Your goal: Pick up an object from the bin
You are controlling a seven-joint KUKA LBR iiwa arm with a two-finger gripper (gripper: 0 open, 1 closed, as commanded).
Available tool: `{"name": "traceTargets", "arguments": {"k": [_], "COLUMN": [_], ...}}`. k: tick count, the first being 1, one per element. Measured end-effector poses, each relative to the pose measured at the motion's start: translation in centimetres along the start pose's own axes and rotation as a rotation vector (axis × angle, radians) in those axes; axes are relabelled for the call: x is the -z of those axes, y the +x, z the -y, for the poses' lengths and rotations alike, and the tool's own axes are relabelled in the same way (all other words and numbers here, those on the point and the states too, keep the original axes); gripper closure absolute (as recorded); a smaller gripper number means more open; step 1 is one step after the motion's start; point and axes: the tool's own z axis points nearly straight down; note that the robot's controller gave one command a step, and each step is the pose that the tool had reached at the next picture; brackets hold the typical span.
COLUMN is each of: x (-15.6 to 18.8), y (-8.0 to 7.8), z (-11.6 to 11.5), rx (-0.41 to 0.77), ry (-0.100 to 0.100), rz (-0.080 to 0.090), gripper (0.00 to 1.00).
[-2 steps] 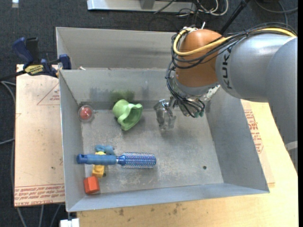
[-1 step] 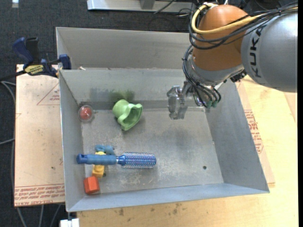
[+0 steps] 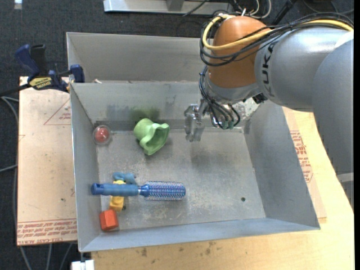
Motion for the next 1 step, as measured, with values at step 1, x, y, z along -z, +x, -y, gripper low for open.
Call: {"name": "traceTargets", "arguments": {"k": [1], "x": [9.31], "y": [1.62], "z": [2.32], "rx": [0.33], "ry": [0.003], "rz": [0.01], "gripper": [1.0]}}
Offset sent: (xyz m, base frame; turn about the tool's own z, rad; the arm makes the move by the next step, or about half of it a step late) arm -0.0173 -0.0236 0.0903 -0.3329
